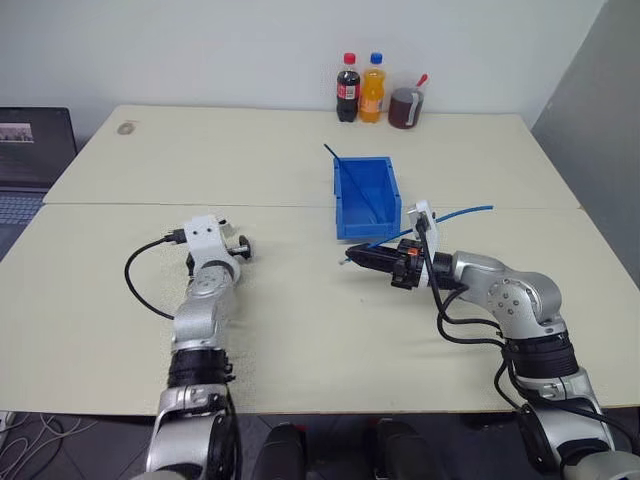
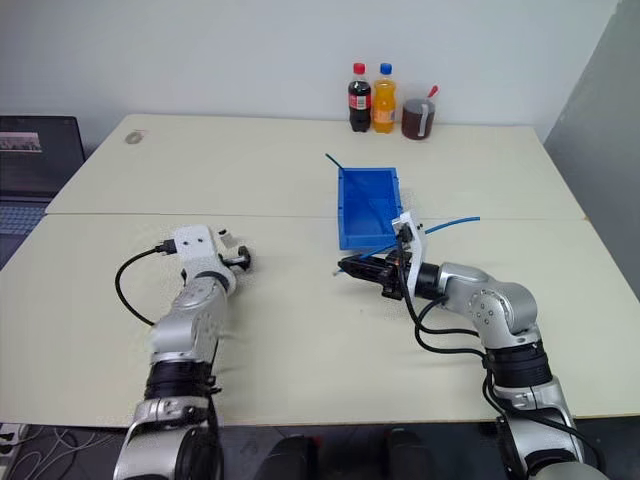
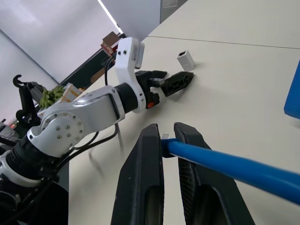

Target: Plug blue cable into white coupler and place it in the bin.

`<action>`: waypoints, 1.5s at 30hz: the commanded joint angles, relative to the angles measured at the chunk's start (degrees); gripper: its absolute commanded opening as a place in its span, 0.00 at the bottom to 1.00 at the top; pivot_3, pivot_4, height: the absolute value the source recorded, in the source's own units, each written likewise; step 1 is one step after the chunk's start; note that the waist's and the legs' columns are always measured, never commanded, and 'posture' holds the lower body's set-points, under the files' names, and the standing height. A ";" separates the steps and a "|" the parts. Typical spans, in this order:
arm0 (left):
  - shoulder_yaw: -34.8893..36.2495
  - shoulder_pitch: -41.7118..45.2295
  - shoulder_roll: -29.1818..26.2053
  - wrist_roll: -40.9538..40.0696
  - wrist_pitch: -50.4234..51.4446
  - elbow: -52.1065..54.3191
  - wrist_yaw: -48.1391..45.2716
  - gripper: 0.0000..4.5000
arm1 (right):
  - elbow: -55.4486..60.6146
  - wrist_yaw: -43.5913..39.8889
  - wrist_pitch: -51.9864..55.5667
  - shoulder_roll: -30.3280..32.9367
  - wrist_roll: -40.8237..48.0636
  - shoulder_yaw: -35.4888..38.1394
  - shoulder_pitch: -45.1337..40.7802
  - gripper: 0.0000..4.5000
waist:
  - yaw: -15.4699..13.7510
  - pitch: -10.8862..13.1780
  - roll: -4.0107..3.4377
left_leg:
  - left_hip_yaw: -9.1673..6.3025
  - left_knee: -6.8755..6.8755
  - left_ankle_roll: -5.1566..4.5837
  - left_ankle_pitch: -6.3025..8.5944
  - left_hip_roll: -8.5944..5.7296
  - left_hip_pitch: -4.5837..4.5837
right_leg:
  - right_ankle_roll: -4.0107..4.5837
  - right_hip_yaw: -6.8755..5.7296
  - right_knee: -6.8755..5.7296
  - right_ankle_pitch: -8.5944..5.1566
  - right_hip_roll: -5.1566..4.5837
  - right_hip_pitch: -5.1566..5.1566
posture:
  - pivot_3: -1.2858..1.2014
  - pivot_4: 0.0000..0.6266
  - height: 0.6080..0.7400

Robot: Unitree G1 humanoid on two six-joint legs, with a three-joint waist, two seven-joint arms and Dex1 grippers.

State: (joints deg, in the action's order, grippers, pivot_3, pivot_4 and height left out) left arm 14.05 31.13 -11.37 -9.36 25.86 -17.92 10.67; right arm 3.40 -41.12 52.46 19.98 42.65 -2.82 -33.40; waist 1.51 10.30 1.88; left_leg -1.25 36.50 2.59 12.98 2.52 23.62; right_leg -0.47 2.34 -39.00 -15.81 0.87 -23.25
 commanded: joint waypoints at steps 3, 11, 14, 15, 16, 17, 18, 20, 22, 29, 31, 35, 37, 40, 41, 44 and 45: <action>1.71 4.23 2.33 -0.40 -3.99 -7.55 0.66 1.00 | 1.71 -0.29 -0.93 0.48 -0.64 1.47 -1.26 0.03 | -0.05 0.00 -0.01 | -0.04 0.03 0.00 0.00 -0.04 0.00 | -0.03 -0.02 -0.03 0.02 -0.04 0.00 | 0.52 0.24 1.00; 1.86 10.04 1.20 2.04 -9.01 -18.48 2.50 1.00 | 2.41 0.04 -0.48 0.79 -0.67 1.84 -0.77 0.03 | -0.03 -0.02 -0.03 | -0.05 0.21 0.00 0.00 -0.05 0.01 | -0.15 -0.11 -0.09 0.06 -0.01 0.04 | 0.52 0.24 1.00; 1.22 11.40 1.09 2.62 -10.35 -20.99 2.33 0.89 | 1.84 0.14 -0.55 0.74 -0.66 2.21 -1.14 0.03 | -0.04 -0.02 -0.03 | -0.03 0.23 0.00 0.00 -0.07 0.04 | -0.16 -0.11 -0.07 0.08 -0.02 0.04 | 0.52 0.24 1.00; 1.14 11.75 1.12 2.71 -10.63 -21.57 2.40 0.84 | 1.67 0.16 -0.62 0.72 -0.71 2.30 -1.14 0.03 | -0.04 -0.02 -0.03 | -0.03 0.23 0.00 0.00 -0.07 0.04 | -0.15 -0.11 -0.07 0.08 -0.03 0.04 | 0.52 0.24 1.00; 1.12 11.99 1.15 2.78 -10.83 -21.94 2.47 0.77 | 1.61 0.18 -0.69 0.69 -0.76 2.33 -1.06 0.03 | -0.10 -0.02 -0.03 | -0.03 0.23 0.00 0.00 -0.07 0.05 | -0.15 -0.12 -0.07 0.08 -0.03 0.04 | 0.52 0.24 1.00; 1.18 12.13 1.19 2.84 -10.98 -22.19 2.50 0.71 | 1.64 0.21 -0.72 0.65 -0.80 2.34 -0.98 0.03 | -0.12 -0.02 -0.03 | -0.04 0.23 0.00 0.00 -0.08 0.06 | -0.15 -0.13 -0.07 0.08 -0.04 0.04 | 0.52 0.24 1.00; 1.17 12.26 1.29 2.91 -10.94 -22.22 2.59 0.65 | 1.73 0.23 -0.72 0.61 -0.83 2.36 -0.84 0.03 | -0.13 -0.02 -0.03 | -0.04 0.24 0.00 0.00 -0.08 0.06 | -0.15 -0.13 -0.07 0.08 -0.04 0.04 | 0.52 0.24 1.00; 1.24 12.28 1.46 2.95 -10.65 -22.01 2.95 0.57 | 2.02 0.28 -0.64 0.57 -0.79 2.38 -0.57 0.03 | -0.14 -0.02 -0.03 | -0.04 0.26 0.00 0.00 -0.07 0.08 | -0.16 -0.13 -0.07 0.09 -0.04 0.03 | 0.52 0.24 1.00; 1.50 12.13 1.64 2.90 -10.19 -21.63 3.71 0.47 | 2.17 0.33 -0.59 0.56 -0.75 2.40 -0.43 0.03 | -0.14 -0.02 -0.03 | -0.04 0.26 0.00 0.00 -0.07 0.09 | -0.16 -0.13 -0.06 0.09 -0.04 0.03 | 0.52 0.24 1.00; 1.50 11.20 1.74 2.99 -9.35 -20.35 4.54 0.18 | 1.70 0.24 -1.05 0.53 -1.03 2.42 -0.24 0.03 | -0.12 -0.02 -0.03 | -0.05 0.27 0.00 0.00 -0.07 0.09 | -0.17 -0.13 -0.06 0.10 -0.05 0.03 | 0.52 0.24 1.00; 1.87 11.11 1.42 2.99 -9.10 -20.37 5.06 0.18 | 1.73 0.25 -1.06 0.48 -1.06 2.37 -0.20 0.03 | -0.11 -0.02 -0.03 | -0.04 0.27 0.00 0.00 -0.07 0.09 | -0.17 -0.13 -0.06 0.09 -0.05 0.03 | 0.52 0.24 1.00; 0.75 10.47 -0.09 2.73 -7.83 -18.53 1.23 0.18 | 2.04 -0.10 -1.43 0.88 -1.53 1.98 -0.12 0.03 | -0.01 -0.02 -0.03 | -0.04 0.28 0.00 0.00 -0.07 0.09 | -0.17 -0.13 -0.06 0.10 -0.05 0.03 | 0.52 0.24 1.00; -4.46 9.05 -2.78 3.55 -7.94 -14.91 -9.57 0.18 | 2.72 -0.40 -2.31 1.54 -2.53 1.47 -0.60 0.03 | 0.08 -0.02 -0.04 | -0.04 0.27 0.00 0.00 -0.07 0.09 | -0.17 -0.13 -0.06 0.10 -0.04 0.03 | 0.52 0.24 1.00; -13.05 3.01 -8.88 0.27 -8.11 -5.60 -34.01 0.18 | 3.95 -2.15 -4.82 3.07 -5.34 -0.70 -1.99 0.03 | 0.21 0.00 -0.06 | -0.01 0.25 0.02 -0.01 -0.06 0.12 | -0.16 -0.12 -0.06 0.10 -0.02 -0.03 | 0.52 0.24 1.00; -15.68 -0.24 -11.84 -1.89 -8.93 -1.07 -43.25 0.18 | 3.98 -2.63 -5.50 3.33 -6.06 -1.39 -2.54 0.03 | 0.23 0.00 -0.07 | 0.00 0.24 0.07 -0.03 -0.06 0.12 | -0.15 -0.12 -0.06 0.10 -0.02 -0.05 | 0.52 0.24 1.00; -22.72 -7.89 -21.33 -6.33 -9.78 10.44 -66.20 0.18 | 3.29 -5.52 -8.92 4.40 -9.27 -4.40 -4.71 0.03 | 0.56 0.03 -0.12 | 0.07 0.18 0.38 -0.15 0.01 0.12 | -0.12 -0.05 -0.04 0.10 -0.04 -0.11 | 0.52 0.24 1.00; -25.00 -9.28 -24.41 -6.78 -10.48 12.53 -72.60 0.18 | 3.26 -6.69 -9.58 4.57 -9.87 -5.38 -5.43 0.03 | 0.62 0.04 -0.13 | 0.09 0.17 0.40 -0.13 0.04 0.12 | -0.11 -0.04 -0.02 0.09 -0.03 -0.13 | 0.52 0.24 1.00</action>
State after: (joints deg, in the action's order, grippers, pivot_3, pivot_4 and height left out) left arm -7.13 23.29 -31.75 -13.99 16.86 -11.43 -48.01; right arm 4.85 -45.08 45.71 24.14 34.18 -6.77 -36.79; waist 2.13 10.34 1.75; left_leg -1.18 36.65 2.99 12.85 2.56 23.74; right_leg -0.54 2.29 -39.03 -15.74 0.85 -23.39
